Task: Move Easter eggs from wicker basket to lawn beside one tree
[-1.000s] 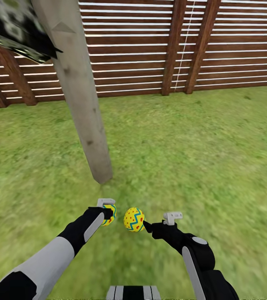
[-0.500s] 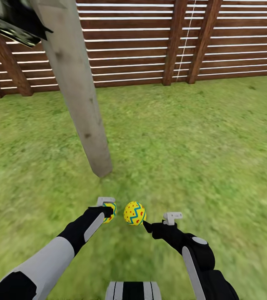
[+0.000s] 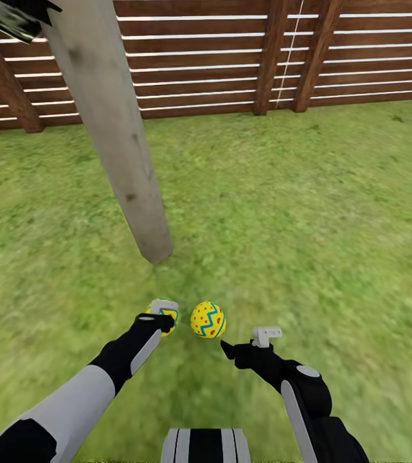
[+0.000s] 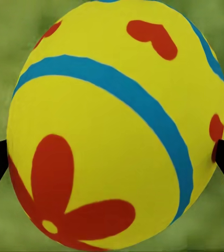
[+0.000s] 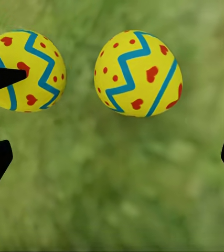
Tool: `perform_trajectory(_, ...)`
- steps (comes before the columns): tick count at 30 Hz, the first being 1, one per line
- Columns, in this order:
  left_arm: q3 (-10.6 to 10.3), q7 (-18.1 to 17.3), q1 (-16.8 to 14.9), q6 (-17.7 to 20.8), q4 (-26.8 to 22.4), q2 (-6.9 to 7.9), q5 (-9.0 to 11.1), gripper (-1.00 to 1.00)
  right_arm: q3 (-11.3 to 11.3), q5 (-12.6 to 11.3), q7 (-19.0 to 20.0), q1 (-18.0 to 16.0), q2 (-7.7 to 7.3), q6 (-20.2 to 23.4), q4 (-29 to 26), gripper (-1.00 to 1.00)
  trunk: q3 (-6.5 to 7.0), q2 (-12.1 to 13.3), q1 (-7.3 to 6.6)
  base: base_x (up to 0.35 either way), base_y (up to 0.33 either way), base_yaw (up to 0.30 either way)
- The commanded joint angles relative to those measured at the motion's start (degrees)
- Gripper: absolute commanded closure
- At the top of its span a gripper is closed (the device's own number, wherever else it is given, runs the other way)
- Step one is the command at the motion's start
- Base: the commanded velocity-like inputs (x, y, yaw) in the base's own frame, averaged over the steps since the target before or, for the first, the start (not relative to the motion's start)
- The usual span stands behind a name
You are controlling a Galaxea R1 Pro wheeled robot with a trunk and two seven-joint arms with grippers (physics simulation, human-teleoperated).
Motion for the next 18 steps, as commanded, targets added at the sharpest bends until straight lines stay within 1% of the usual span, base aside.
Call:
perform_trajectory(1,-0.32,-0.14,-0.04,0.15,-0.08,0.05,0.58,1.00,-0.04,-0.55,-0.15,-0.02,0.02,0.33,-0.05,-1.00,-0.27,-0.03,0.01,0.000,0.000,0.000)
perform_trajectory(2,-0.28,-1.13,-0.05,0.16,-0.13,0.05,0.58,1.00,-0.04,-0.55,-0.16,-0.02,0.02,0.33,-0.05,-1.00,-0.49,-0.05,0.04,0.000,0.000,0.000)
perform_trajectory(5,-0.25,-2.53,-0.06,0.17,-0.16,0.05,0.58,1.00,-0.04,-0.55,-0.16,-0.02,0.02,0.33,-0.05,-1.00,-1.15,-0.09,0.12,0.000,0.000,0.000)
perform_trajectory(8,-0.28,-2.65,-0.06,0.10,-0.42,0.05,0.57,1.00,-0.04,-0.55,-0.14,-0.02,0.02,0.33,-0.05,-1.00,-1.82,-0.13,0.19,0.000,0.000,0.000)
perform_trajectory(14,-0.24,-2.55,-0.06,0.11,-0.94,0.05,0.57,1.00,-0.04,-0.55,-0.12,-0.02,0.02,0.33,-0.05,-1.00,-1.82,-0.13,0.19,0.000,0.000,0.000)
perform_trajectory(18,-0.23,-2.58,-0.06,0.09,-0.96,0.05,0.57,1.00,-0.04,-0.55,-0.14,-0.02,0.02,0.33,-0.05,-1.00,-2.71,-0.18,0.30,0.000,0.000,0.000)
